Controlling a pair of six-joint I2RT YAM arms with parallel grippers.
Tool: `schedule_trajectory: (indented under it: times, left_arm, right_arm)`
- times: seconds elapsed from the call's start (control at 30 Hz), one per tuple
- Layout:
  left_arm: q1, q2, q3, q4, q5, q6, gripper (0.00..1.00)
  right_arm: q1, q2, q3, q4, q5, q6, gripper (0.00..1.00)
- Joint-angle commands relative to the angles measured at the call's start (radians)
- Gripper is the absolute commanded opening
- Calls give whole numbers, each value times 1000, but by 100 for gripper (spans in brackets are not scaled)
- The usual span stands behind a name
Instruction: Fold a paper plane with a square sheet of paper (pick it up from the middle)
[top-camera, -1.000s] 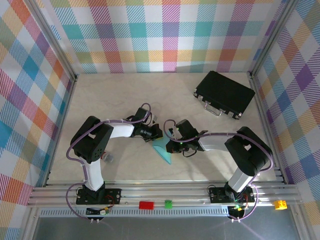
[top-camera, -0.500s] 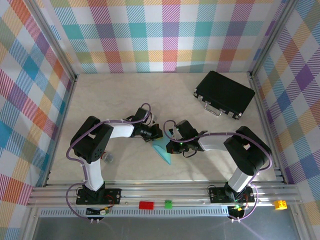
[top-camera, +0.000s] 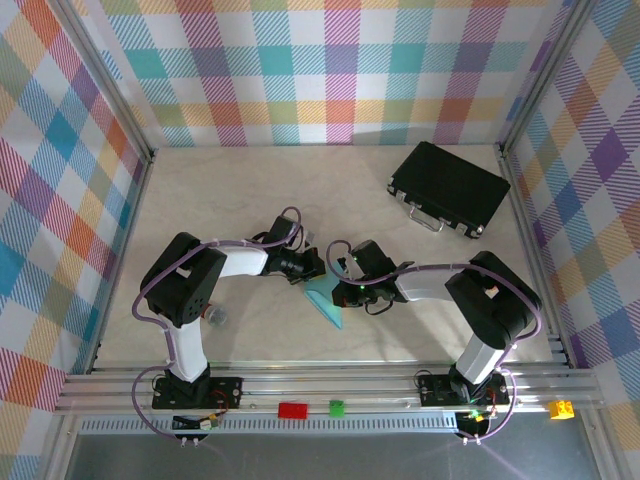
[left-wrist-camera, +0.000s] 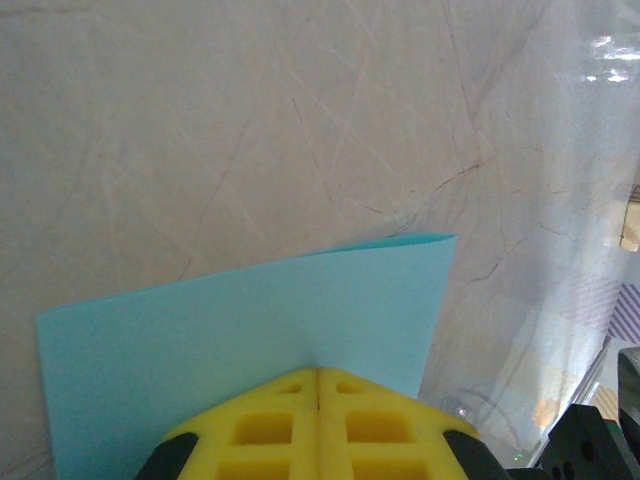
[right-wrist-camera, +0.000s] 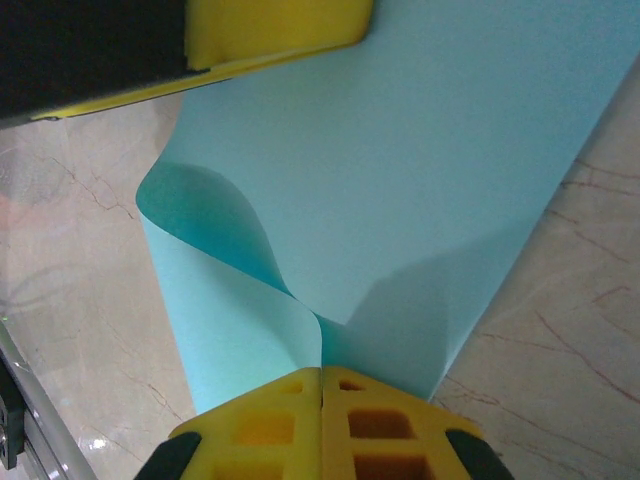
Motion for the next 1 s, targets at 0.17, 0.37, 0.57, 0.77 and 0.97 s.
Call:
schedule_trajectory:
  times: [0.17, 0.37, 0.57, 0.77, 0.97]
  left_arm:
    - [-4, -10, -34, -54, -58, -3, 1]
    - [-3, -10, -40, -54, -56, -2, 0]
    - [-3, -13, -41, -54, -55, -4, 0]
    - [-4, -10, -36, -52, -51, -6, 0]
    - [-3, -12, -30, -51, -50, -5, 0]
  right_arm:
    - [7, -29, -8, -40, 8, -8, 0]
    - [7, -35, 1, -32, 12, -2, 0]
    - [7, -17, 0, -23, 7, 5, 0]
    - [9, 8, -5, -22, -2, 4, 0]
    - [11, 18, -13, -21, 9, 7, 0]
